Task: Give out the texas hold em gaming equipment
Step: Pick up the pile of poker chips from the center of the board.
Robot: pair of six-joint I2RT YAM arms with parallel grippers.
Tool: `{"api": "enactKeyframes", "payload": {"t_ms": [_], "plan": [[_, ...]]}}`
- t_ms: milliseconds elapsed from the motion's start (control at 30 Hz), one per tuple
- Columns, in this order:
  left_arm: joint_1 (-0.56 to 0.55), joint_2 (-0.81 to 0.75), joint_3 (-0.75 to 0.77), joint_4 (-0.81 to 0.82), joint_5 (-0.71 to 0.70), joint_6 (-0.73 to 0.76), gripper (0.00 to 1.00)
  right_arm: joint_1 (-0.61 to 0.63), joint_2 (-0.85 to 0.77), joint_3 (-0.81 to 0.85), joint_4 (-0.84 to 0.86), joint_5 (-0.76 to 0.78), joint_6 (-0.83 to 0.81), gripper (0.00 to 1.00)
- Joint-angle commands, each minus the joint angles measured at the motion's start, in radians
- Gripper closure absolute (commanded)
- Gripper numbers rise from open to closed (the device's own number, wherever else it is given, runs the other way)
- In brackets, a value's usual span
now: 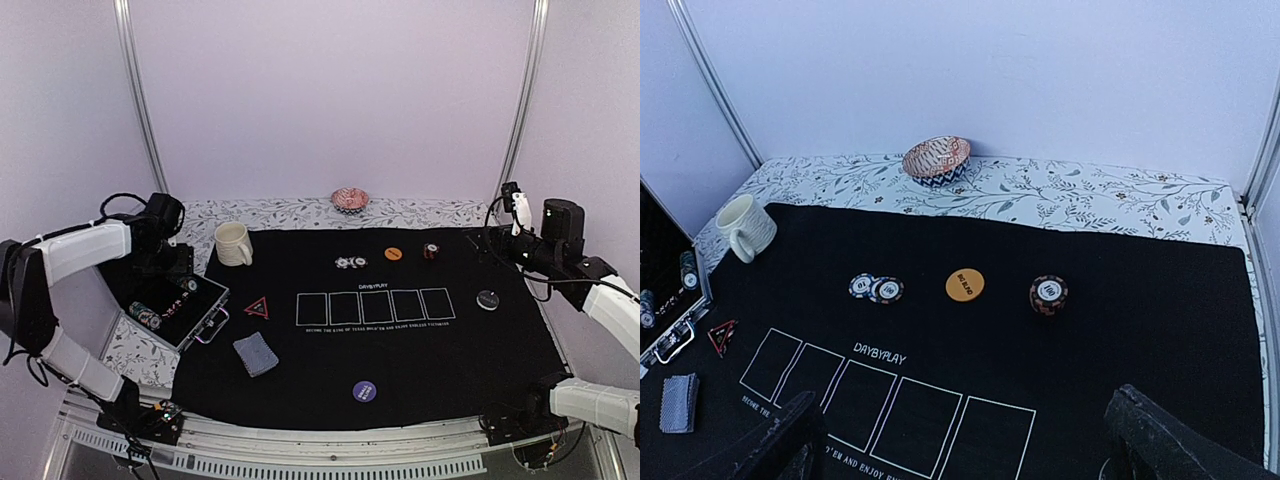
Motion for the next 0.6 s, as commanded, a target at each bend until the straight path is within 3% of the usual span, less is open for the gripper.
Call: {"api": "enactKeyframes", "payload": {"t_ms": [0, 233, 567], "plan": [[0.022, 0.095, 0.028, 0.020, 0.040, 0.059, 0.26, -0.002, -0.005, 0.010, -0.013, -0.026, 0.011, 0.01], [0.076, 0.222, 0.097, 0.035, 0.062, 0.111, 0.34, -0.002, -0.024, -0.002, 0.004, -0.031, 0.012, 0.01], [0.075, 0.324, 0.113, 0.078, 0.101, 0.156, 0.31, -0.002, -0.032, -0.010, 0.009, -0.077, 0.013, 0.01]]}}
